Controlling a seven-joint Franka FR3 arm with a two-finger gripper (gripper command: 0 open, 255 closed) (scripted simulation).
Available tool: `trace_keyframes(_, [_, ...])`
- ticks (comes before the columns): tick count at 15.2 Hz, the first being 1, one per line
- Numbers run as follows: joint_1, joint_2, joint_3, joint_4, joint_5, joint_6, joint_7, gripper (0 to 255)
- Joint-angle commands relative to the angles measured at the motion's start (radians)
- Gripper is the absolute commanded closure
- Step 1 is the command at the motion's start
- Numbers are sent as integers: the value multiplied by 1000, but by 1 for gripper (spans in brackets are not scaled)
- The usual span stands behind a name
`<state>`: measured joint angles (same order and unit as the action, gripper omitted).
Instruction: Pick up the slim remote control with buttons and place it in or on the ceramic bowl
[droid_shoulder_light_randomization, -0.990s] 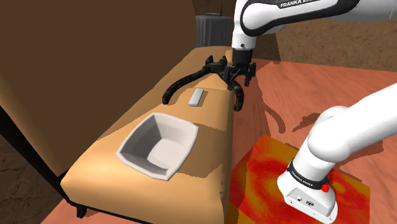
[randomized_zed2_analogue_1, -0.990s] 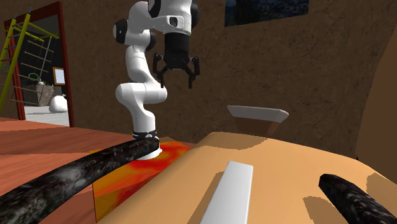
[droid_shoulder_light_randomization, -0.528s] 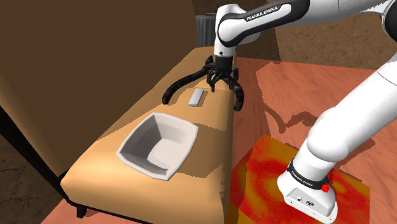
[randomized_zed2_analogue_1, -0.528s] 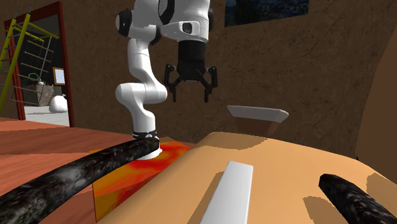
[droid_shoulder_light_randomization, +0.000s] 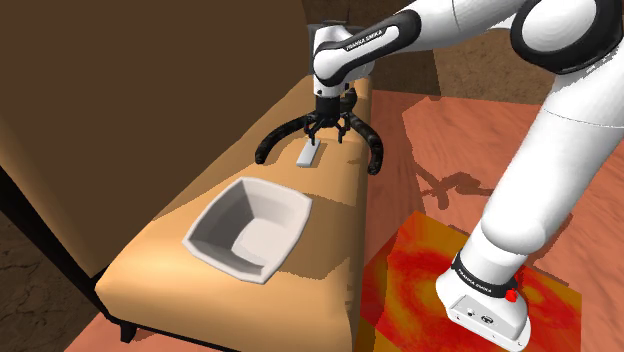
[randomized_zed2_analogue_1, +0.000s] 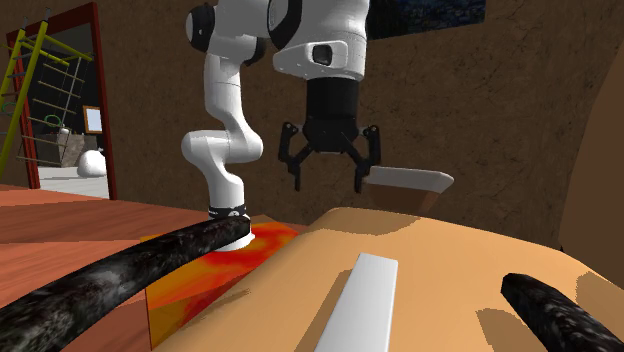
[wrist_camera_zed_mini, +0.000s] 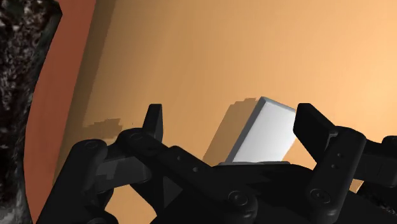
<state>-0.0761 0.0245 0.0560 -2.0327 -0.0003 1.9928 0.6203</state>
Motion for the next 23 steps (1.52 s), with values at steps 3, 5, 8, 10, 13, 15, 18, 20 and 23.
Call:
trace_keyframes(3, [-6, 155, -12, 142, -16, 18, 66, 0])
trace_keyframes(5, [-7, 232, -19, 221, -22, 19, 98, 0])
trace_keyframes(8, [-8, 350, -33, 350, -28, 11, 142, 0])
trace_keyframes(10, [-10, 418, -41, 431, -29, 1, 165, 0])
trace_keyframes(13, [-10, 430, -42, 407, -29, 37, 165, 0])
trace_keyframes(15, [-10, 439, -42, 394, -30, 59, 166, 0])
trace_keyframes(18, [-10, 452, -42, 377, -30, 89, 166, 0])
trace_keyframes(20, [-10, 452, -42, 377, -30, 89, 166, 0])
trace_keyframes(23, [-10, 452, -42, 377, -30, 89, 166, 0])
